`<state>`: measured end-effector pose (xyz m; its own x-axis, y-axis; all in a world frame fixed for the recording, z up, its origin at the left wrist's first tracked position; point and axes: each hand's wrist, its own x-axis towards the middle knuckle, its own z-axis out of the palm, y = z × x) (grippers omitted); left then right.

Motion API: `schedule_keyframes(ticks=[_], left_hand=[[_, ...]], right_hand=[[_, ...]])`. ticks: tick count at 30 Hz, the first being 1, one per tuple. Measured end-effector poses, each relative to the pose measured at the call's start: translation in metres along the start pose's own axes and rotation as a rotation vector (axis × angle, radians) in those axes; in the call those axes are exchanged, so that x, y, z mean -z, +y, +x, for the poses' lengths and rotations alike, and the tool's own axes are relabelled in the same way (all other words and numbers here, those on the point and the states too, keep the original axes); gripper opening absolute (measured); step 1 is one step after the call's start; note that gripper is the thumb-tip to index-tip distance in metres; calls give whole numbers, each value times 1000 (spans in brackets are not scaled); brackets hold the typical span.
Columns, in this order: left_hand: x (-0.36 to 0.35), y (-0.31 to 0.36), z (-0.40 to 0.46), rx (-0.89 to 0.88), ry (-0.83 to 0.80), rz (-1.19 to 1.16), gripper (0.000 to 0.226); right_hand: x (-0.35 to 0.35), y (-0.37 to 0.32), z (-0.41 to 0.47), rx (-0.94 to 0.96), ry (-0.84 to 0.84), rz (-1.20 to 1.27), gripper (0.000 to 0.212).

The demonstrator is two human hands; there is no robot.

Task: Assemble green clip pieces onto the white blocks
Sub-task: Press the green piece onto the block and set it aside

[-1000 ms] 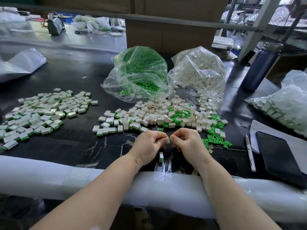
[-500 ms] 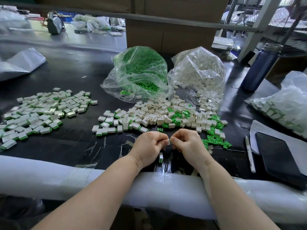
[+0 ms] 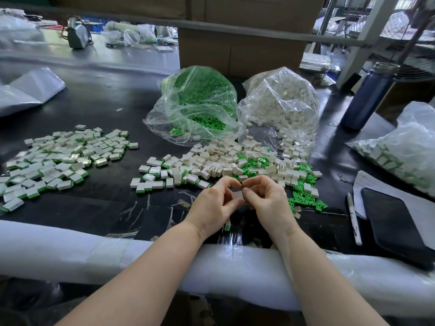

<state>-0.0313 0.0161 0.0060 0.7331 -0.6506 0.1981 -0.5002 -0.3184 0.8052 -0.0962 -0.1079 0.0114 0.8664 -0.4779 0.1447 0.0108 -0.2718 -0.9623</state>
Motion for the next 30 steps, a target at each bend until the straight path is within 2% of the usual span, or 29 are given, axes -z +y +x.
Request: schedule_keyframes(ticks=[7,15,21,30], left_hand=[[1,-3,3,15,97,-45,8],[4,-2,4,92,46,-171,12],[5,-1,2,80,36,-64,10],[4,2,1,-21,-16,123,16]], right_hand=[[4,-1,-1,-33,-40,90,13],[1,-3,-1,-44,-12,-62,15],[0,-3,-3,-46,-54,-211,13],[2,-3,-2,-37,-130,-287,13]])
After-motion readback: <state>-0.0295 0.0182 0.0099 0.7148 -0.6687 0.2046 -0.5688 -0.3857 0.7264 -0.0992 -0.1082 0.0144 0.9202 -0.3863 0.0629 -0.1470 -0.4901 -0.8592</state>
